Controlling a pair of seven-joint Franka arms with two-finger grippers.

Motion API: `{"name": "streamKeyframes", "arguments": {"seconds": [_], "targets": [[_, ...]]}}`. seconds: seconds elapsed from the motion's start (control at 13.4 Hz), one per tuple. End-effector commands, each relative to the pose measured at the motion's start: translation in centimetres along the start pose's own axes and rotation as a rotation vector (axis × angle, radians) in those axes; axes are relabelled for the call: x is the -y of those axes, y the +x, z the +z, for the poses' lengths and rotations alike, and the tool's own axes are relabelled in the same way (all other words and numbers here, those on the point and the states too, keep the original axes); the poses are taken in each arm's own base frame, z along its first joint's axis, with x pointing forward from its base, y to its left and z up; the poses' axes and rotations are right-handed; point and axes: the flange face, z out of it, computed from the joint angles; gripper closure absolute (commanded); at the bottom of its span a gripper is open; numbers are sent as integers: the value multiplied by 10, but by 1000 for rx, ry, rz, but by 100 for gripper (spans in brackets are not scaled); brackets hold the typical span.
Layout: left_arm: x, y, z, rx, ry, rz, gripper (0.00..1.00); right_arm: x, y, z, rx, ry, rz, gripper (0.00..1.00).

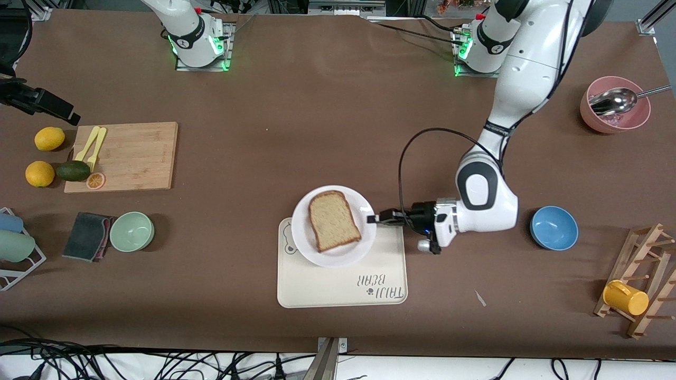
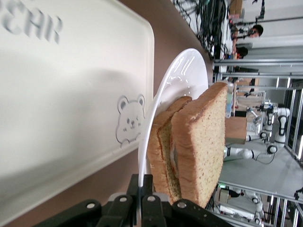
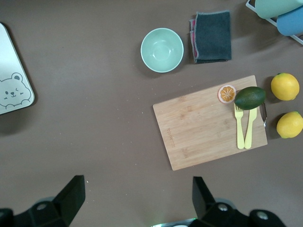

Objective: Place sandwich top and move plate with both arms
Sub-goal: 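Slide the plate with the left gripper onto the bear tray, then adjust the plate on the tray and open the left gripper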

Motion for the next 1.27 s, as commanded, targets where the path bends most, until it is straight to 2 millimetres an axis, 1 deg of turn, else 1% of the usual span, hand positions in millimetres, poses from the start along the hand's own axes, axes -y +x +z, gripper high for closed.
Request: {"name": "streamKeyframes", "arguments": {"seconds": [0.0,0.15,0.22,0.3,0.37,0.45,0.52,0.67,0.75,0.82,0.89,1.12,1.19], "targets": [[15,28,-13,-40,-10,-7,100,-4,-5,-8,1,4,-13,0],[32,39,-13,-54,-2,-15,100,-10,-5,-8,6,10,-3,0],[37,45,-10,-61,-2,-22,100,-11,-6,-9,8,9,-1,0],[37,49,-6,-66,-3,-20,100,-10,-6,-9,8,9,-1,0],[43,56,2,-96,12,-24,100,-10,-6,-9,8,10,-1,0],[45,57,20,-117,35,-17,100,-8,-6,-9,8,10,-1,0],[48,59,32,-139,53,-15,100,-7,-6,-9,8,8,-1,0],[50,63,41,-155,55,-34,100,-9,-6,-9,8,9,4,0],[51,63,43,-153,56,-34,100,-10,-6,-9,8,10,5,0],[58,62,45,-150,58,-41,100,-10,-6,-9,8,10,5,0],[60,60,46,-148,60,-44,100,-9,-6,-9,8,10,4,0],[63,58,47,-142,62,-45,100,-7,-6,-8,10,9,7,0],[59,58,45,-139,60,-37,100,-6,-5,-6,12,8,8,0]]}}
